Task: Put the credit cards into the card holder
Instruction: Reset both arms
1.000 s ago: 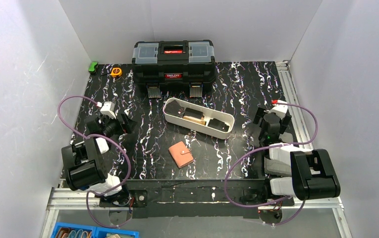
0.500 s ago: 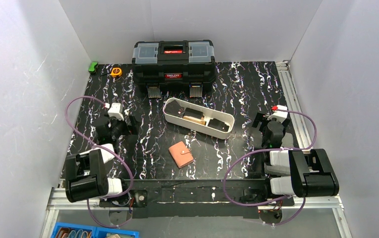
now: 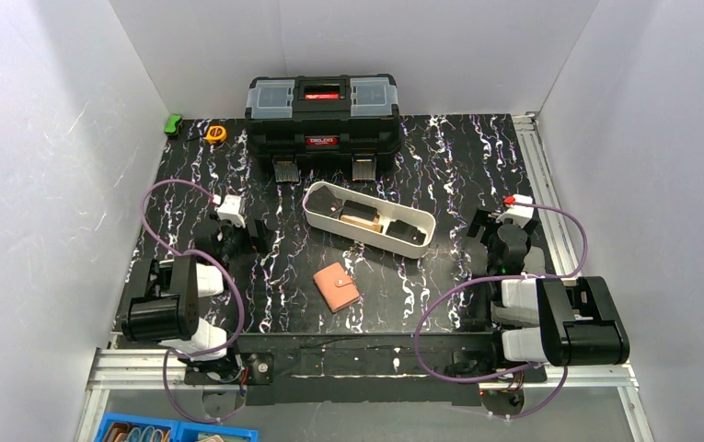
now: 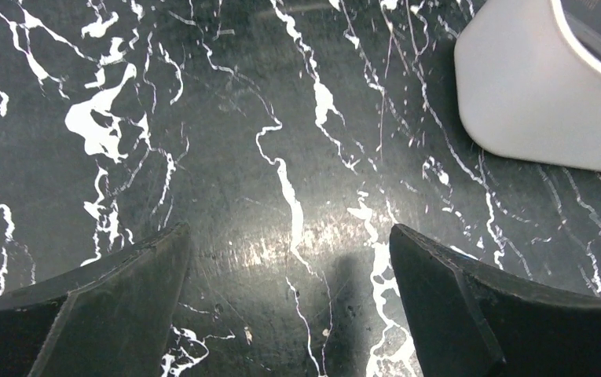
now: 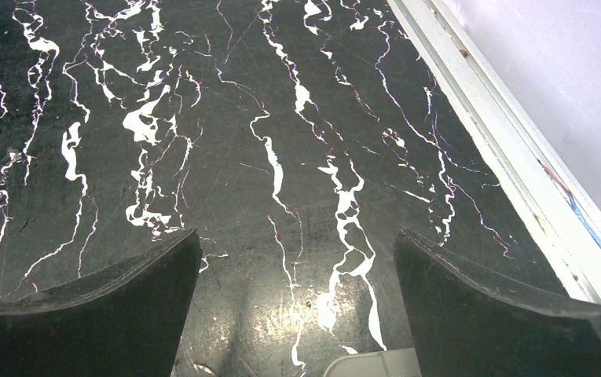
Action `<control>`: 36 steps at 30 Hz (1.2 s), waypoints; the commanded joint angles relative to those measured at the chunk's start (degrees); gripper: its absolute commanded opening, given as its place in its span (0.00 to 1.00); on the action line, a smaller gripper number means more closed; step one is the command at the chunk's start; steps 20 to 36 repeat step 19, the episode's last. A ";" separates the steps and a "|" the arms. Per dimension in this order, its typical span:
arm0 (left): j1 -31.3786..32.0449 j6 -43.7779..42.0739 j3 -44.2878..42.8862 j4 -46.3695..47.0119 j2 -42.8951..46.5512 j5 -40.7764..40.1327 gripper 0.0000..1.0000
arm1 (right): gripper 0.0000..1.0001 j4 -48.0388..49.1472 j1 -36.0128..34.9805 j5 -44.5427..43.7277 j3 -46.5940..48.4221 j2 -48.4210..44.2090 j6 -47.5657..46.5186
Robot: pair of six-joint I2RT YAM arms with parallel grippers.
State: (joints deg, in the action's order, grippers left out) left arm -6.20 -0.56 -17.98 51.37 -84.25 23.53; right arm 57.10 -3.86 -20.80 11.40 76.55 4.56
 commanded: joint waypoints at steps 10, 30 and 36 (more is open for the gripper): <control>0.83 -2.31 2.14 8.71 -0.66 -0.91 0.98 | 0.98 3.10 0.25 0.04 1.70 -0.44 0.19; 0.83 -1.99 2.00 8.63 -0.84 -1.33 0.98 | 0.98 3.10 0.25 0.00 1.70 -0.44 0.19; 0.83 -1.99 2.00 8.63 -0.84 -1.33 0.98 | 0.98 3.10 0.25 0.00 1.70 -0.44 0.19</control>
